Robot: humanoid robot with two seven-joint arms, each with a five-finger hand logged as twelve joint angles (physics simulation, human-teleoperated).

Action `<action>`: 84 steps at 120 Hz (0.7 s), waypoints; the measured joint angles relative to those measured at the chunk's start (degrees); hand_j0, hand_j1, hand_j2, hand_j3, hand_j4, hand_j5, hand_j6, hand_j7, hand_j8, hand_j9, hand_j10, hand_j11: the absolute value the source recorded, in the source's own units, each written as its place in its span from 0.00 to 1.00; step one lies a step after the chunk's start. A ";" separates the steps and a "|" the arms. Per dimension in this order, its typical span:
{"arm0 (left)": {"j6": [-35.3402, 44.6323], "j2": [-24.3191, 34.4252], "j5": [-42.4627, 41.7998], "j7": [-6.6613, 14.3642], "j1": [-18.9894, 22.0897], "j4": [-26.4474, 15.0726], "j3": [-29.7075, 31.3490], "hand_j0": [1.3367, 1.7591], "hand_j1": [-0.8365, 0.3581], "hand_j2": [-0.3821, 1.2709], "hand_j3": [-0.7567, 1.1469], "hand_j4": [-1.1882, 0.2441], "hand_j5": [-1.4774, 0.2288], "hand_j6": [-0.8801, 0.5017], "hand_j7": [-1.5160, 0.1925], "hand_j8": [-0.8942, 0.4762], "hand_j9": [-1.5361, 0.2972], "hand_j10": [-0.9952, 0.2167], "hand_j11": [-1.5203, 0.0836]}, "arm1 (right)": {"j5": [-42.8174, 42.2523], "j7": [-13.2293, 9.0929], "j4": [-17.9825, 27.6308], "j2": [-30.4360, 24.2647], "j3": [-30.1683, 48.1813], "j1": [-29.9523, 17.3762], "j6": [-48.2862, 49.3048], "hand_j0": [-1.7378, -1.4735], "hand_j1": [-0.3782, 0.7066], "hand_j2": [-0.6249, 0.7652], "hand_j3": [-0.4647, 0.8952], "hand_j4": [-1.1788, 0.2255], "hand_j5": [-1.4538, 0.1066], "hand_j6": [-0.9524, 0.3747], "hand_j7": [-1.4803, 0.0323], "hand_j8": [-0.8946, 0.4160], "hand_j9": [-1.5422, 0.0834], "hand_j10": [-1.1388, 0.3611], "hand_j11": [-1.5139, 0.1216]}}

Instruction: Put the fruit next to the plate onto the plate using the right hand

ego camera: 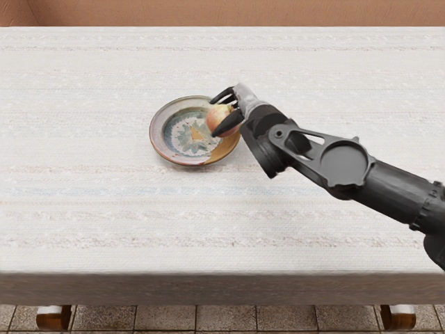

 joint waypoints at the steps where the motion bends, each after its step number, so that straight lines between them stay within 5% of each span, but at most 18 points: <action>1: 0.00 0.00 0.00 0.00 0.00 0.00 0.00 0.76 0.99 0.23 0.40 0.83 0.87 0.64 0.89 0.65 0.84 0.82 0.95 | -0.03 0.00 -0.31 0.10 -0.05 0.00 0.06 0.31 0.52 0.60 0.34 0.43 0.40 0.39 0.46 0.44 0.46 0.47 0.43; 31: 0.00 0.00 0.00 0.00 0.00 0.01 0.00 0.76 0.99 0.23 0.40 0.83 0.87 0.64 0.89 0.65 0.84 0.82 0.95 | -0.49 0.01 -1.49 1.15 0.80 0.37 1.34 0.30 0.19 0.49 0.34 0.71 0.76 0.61 0.81 0.60 0.79 0.66 0.77; 44: 0.00 0.00 0.01 0.00 0.00 0.00 0.00 0.76 0.99 0.23 0.40 0.83 0.87 0.64 0.89 0.65 0.84 0.82 0.95 | -0.42 0.01 5.18 -0.61 7.78 -1.83 10.45 0.30 0.13 0.47 0.34 0.76 0.83 0.65 0.87 0.63 0.85 0.70 0.83; 62: 0.00 0.00 -0.10 -0.01 0.00 0.00 -0.08 0.76 0.99 0.23 0.40 0.83 0.87 0.64 0.89 0.65 0.84 0.82 0.95 | 4.12 0.01 17.47 -7.18 22.98 -12.29 30.57 0.30 0.09 0.46 0.34 0.79 0.87 0.68 0.92 0.65 0.89 0.72 0.87; 84: 0.03 0.00 0.03 0.09 0.50 0.04 -0.06 0.76 0.99 0.23 0.40 0.83 0.87 0.64 0.89 0.65 0.84 0.82 0.95 | 14.77 0.01 21.99 -13.32 33.79 -19.71 49.21 0.30 0.06 0.45 0.34 0.81 0.90 0.69 0.95 0.66 0.92 0.74 0.89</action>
